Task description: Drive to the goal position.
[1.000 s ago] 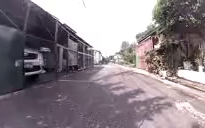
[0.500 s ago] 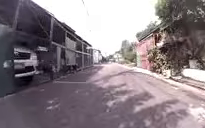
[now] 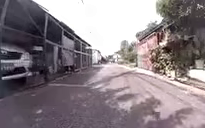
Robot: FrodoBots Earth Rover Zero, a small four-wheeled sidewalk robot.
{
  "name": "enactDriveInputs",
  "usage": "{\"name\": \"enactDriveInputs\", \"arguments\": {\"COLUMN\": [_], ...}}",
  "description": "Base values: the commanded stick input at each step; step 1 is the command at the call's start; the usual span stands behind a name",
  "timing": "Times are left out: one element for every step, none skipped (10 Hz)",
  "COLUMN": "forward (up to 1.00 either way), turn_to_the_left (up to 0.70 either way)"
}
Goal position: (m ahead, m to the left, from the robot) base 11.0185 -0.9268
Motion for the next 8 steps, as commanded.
{"name": "enactDriveInputs", "arguments": {"forward": [0.63,0.62,0.62,0.62,0.63,0.64,0.64,0.64], "turn_to_the_left": [0.00,0.00,0.00,0.00,0.00,0.00,0.00,0.00]}}
